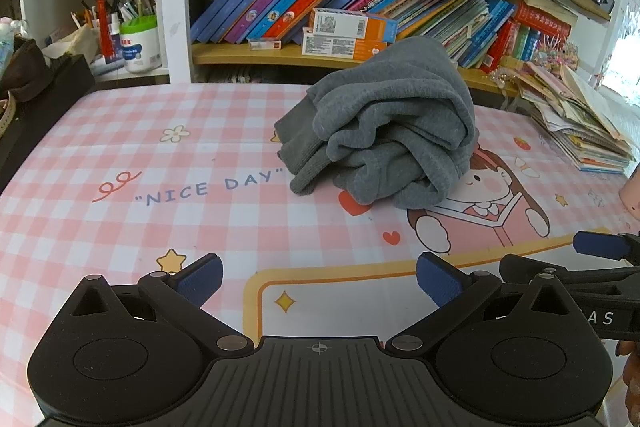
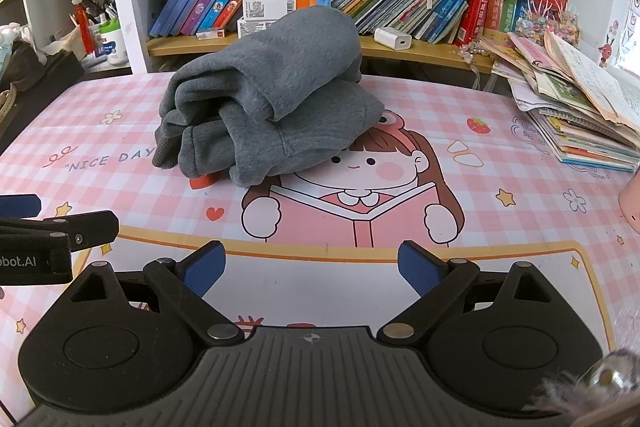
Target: Fold clothes
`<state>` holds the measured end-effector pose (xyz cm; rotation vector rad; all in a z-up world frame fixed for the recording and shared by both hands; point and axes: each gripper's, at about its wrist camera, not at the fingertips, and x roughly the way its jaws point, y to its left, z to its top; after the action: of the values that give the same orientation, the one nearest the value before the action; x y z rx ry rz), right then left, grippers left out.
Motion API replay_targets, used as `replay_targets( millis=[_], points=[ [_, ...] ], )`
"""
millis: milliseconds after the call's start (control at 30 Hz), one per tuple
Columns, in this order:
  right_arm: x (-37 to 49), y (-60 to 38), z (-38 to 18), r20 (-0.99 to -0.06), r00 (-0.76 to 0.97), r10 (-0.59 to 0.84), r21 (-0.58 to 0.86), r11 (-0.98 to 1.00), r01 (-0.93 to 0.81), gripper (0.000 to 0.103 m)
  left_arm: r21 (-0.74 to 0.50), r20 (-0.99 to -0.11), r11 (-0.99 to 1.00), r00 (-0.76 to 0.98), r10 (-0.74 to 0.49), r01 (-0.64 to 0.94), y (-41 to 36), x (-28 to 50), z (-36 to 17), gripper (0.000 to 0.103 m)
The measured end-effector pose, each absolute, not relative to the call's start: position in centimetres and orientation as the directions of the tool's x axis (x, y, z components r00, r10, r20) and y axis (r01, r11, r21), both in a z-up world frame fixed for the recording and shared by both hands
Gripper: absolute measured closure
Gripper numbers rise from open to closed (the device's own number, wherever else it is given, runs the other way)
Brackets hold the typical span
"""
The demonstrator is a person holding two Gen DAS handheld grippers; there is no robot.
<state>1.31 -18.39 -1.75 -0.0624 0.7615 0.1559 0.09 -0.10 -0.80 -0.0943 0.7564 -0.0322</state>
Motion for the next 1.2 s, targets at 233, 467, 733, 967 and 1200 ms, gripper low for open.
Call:
replay_targets(
  millis=[233, 467, 733, 967, 1200],
  points=[
    [1.37, -18.43, -1.70, -0.691, 0.713, 0.118, 0.000, 0.987, -0.163, 0.010, -0.101, -0.686, 0.995, 0.724, -0.069, 0.000, 0.04, 0.30, -0.69, 0.000],
    [1.29, -18.44, -1.60, -0.688, 0.716, 0.118, -0.002, 0.986, -0.164, 0.010, -0.113, -0.690, 0.994, 0.720, -0.071, -0.010, 0.27, 0.37, -0.65, 0.000],
    [1.01, -18.20, -1.55, -0.686, 0.718, 0.122, -0.005, 0.985, -0.173, 0.010, -0.120, -0.695, 0.993, 0.714, -0.087, 0.004, 0.17, 0.23, -0.71, 0.000],
    [1.12, -18.08, -1.56, -0.687, 0.716, 0.122, -0.009, 0.984, -0.177, 0.010, -0.109, -0.693, 0.994, 0.717, -0.072, -0.005, 0.29, 0.29, -0.70, 0.000],
    [1.18, -18.01, -1.56, -0.688, 0.716, 0.121, -0.010, 0.984, -0.176, 0.009, -0.106, -0.687, 0.994, 0.723, -0.074, 0.001, 0.27, 0.34, -0.62, 0.000]
  ],
)
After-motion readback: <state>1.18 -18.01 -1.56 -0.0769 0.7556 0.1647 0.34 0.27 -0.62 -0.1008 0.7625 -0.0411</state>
